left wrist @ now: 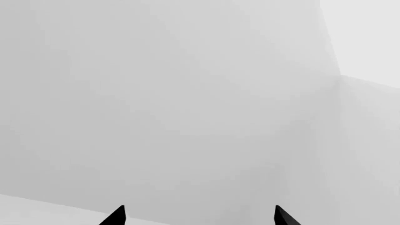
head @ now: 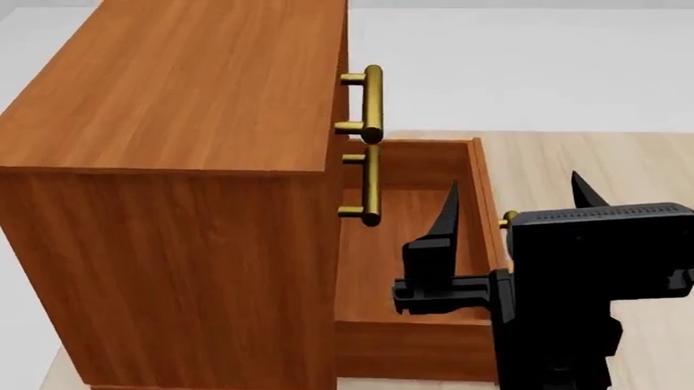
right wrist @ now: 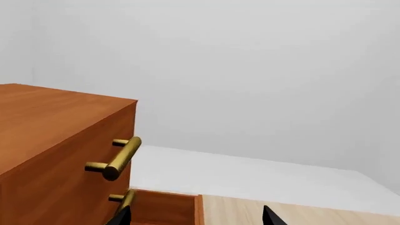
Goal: Close the bottom drawer of the cabinet and open the top drawer.
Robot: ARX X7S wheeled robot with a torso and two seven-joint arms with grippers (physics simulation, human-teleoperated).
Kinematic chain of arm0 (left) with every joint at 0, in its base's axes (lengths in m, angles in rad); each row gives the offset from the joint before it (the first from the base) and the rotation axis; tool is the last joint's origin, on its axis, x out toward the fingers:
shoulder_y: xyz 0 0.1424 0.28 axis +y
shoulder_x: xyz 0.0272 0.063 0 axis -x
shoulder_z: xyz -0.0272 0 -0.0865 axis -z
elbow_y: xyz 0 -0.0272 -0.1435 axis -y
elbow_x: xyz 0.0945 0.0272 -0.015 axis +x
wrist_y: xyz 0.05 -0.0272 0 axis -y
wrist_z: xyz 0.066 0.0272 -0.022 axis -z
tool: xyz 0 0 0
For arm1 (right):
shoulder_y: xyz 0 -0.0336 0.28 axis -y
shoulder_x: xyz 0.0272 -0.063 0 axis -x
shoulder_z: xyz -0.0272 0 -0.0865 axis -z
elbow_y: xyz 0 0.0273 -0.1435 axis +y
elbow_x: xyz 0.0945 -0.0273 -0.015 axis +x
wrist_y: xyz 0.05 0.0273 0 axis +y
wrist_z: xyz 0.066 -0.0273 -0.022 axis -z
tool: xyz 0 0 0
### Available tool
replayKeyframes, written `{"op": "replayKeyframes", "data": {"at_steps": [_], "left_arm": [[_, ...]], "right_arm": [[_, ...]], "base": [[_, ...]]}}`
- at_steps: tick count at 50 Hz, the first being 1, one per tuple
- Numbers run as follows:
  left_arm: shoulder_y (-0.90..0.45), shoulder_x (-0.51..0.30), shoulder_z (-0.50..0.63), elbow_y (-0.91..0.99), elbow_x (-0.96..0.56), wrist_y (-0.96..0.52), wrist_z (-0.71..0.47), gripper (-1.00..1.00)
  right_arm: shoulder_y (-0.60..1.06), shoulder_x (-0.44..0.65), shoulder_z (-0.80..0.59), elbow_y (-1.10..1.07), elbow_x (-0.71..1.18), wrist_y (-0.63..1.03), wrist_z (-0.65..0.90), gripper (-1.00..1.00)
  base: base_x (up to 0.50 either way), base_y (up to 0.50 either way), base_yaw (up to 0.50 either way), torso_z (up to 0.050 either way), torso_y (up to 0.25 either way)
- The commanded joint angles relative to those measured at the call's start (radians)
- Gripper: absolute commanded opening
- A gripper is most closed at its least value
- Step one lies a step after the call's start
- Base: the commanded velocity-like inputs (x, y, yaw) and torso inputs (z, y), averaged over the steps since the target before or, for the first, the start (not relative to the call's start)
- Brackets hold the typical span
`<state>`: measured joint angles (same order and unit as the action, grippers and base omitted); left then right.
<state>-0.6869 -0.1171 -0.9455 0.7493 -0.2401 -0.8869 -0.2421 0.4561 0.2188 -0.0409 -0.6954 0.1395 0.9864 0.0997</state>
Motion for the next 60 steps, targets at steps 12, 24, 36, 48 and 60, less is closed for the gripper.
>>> {"op": "replayKeyframes", "data": {"at_steps": [12,24,36,48,60], "left_arm": [[0.004,-0.007,0.003,0.009,-0.018,-0.004,-0.014,1.0],[0.008,-0.01,0.006,0.003,-0.024,-0.001,-0.02,1.0],[0.011,-0.009,0.001,-0.002,-0.035,0.002,-0.022,1.0],[0.01,-0.013,-0.004,0.002,-0.049,0.0,-0.026,1.0],[0.015,-0.02,0.007,0.002,-0.048,0.001,-0.035,1.0]], "right_arm": [[0.007,0.008,-0.006,-0.006,0.012,-0.001,0.006,1.0],[0.046,0.011,-0.001,-0.026,0.03,0.05,0.005,1.0],[0.264,0.038,0.071,-0.08,0.071,0.315,-0.002,1.0],[0.498,0.142,0.088,-0.05,0.09,0.463,-0.039,1.0],[0.559,0.179,0.107,0.034,0.089,0.464,-0.05,1.0]], "base": [[0.27,-0.08,0.0,0.0,0.001],[0.28,-0.08,0.0,0.0,0.0],[0.24,-0.02,0.0,0.0,0.0],[0.0,0.0,0.0,0.0,0.0],[0.0,0.0,0.0,0.0,0.0]]}}
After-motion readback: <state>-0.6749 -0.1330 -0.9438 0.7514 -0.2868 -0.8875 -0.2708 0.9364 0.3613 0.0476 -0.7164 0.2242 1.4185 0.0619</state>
